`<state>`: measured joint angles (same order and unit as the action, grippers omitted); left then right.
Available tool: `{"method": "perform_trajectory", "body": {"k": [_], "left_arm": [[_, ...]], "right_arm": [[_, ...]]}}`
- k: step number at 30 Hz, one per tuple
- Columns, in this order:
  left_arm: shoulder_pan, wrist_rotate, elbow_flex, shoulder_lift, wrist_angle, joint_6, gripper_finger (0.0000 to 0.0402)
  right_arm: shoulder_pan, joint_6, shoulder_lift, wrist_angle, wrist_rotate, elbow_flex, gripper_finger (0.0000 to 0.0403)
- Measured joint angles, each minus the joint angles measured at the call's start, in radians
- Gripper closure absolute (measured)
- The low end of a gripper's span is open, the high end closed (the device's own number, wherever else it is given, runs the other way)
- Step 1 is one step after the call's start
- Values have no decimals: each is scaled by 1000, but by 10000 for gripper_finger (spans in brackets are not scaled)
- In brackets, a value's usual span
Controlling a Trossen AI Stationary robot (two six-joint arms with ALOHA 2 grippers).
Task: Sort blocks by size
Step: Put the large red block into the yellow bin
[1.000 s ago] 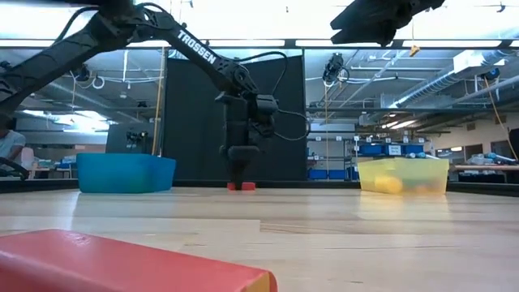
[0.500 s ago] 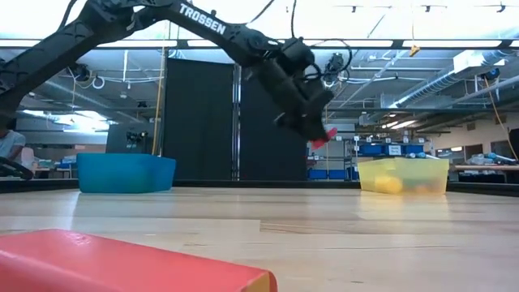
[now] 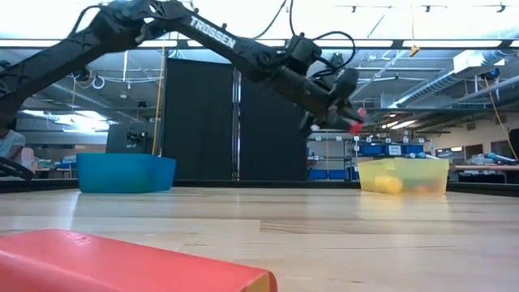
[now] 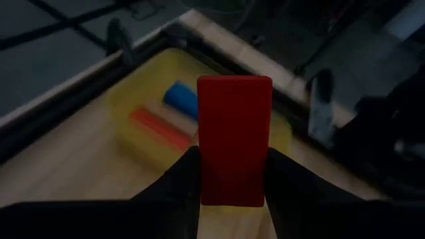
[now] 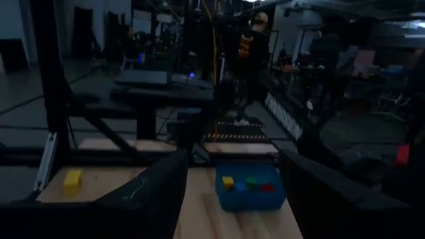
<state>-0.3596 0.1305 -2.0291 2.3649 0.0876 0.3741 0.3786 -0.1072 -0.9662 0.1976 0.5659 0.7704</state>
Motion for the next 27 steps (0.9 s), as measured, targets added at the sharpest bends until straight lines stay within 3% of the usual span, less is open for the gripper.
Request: {"method": "perform_trajectory", "body": {"k": [11,13,24,27], "left_arm": [[22,40,-331,226,31,62,268],[21,29,-304,232,-37,113,268],[30,-61,-300,283,-84,157,269],[35,-61,-300,289,-86,155,247]], "right_arm": [[20,-27,-2,35,-1,0,156],[20,-28,-2,34,-1,0,156],[19,-54,-2,57,-1,0,156],[19,-54,-3,56,-1,0,156]]}}
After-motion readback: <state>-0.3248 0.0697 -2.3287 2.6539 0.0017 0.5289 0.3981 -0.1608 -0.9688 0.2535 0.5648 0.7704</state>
